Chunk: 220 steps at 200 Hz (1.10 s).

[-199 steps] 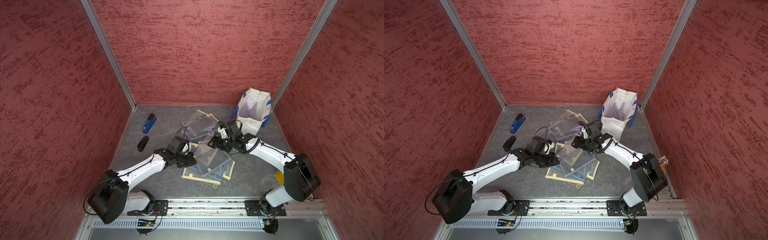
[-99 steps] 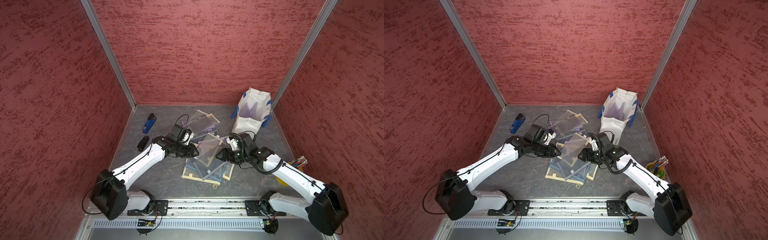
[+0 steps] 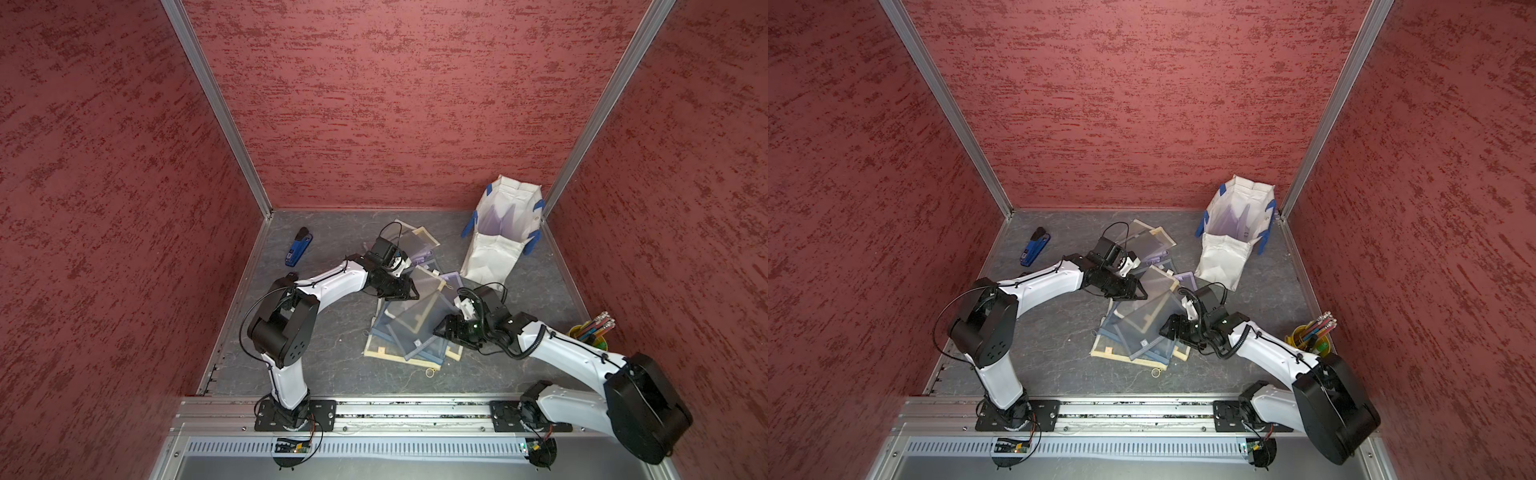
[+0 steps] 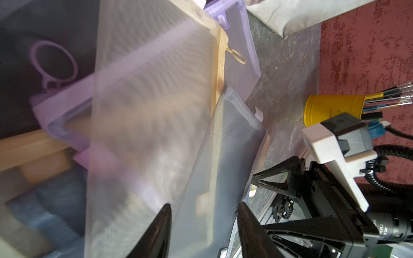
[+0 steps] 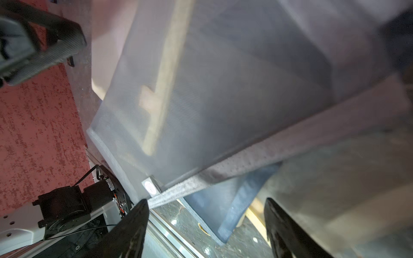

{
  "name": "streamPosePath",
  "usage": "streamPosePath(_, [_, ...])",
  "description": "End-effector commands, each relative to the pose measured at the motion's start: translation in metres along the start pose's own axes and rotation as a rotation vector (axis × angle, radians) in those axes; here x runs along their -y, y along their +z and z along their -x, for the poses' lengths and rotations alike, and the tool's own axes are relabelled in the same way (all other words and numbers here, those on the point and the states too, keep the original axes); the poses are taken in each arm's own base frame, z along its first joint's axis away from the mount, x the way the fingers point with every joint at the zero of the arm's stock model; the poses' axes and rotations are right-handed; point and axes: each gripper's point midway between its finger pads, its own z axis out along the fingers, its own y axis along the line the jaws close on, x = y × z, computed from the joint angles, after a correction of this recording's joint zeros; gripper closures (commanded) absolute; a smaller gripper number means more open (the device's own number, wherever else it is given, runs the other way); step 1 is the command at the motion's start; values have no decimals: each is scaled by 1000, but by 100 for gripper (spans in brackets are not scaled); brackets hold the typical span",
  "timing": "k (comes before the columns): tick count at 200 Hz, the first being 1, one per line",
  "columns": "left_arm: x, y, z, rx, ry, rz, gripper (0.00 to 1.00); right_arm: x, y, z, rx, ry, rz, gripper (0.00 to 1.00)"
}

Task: Put the pencil pouch into the canvas bag
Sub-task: Pick up the pencil pouch.

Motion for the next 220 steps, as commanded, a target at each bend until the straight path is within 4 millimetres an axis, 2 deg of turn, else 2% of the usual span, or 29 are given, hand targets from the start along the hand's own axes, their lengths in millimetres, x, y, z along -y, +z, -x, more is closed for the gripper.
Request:
streamPosePath(1, [12, 5, -15, -27, 6, -92, 48, -17, 0, 14, 46, -33, 63, 19])
streamPosePath(43, [22, 24, -44, -83, 0, -127, 48, -13, 10, 21, 26, -49, 46, 20])
streamPosePath(72, [39, 27, -47, -71, 8, -185, 53, -15, 11, 26, 33, -56, 41, 22])
streamPosePath(96, [44, 29, -47, -66, -2, -216, 58, -15, 6, 26, 46, -63, 33, 23])
streamPosePath(113, [45, 31, -47, -67, -8, -231, 70, -15, 3, 25, 53, -66, 37, 24])
streamPosePath(127, [49, 26, -46, -60, -4, -240, 90, -15, -3, 25, 64, -69, 25, 24])
streamPosePath(135, [52, 20, -44, -51, 0, -250, 100, -17, -8, 25, 72, -83, 18, 24])
streamPosePath(159, [58, -13, -35, 10, 3, -273, 100, -35, -36, 29, 119, -139, 26, 20])
streamPosePath(194, [65, -83, -3, 168, -1, -364, 100, -87, -82, 44, 196, -280, 116, 17])
streamPosePath(220, [73, -137, 25, 297, 37, -431, 100, -132, -102, 62, 233, -357, 228, 15])
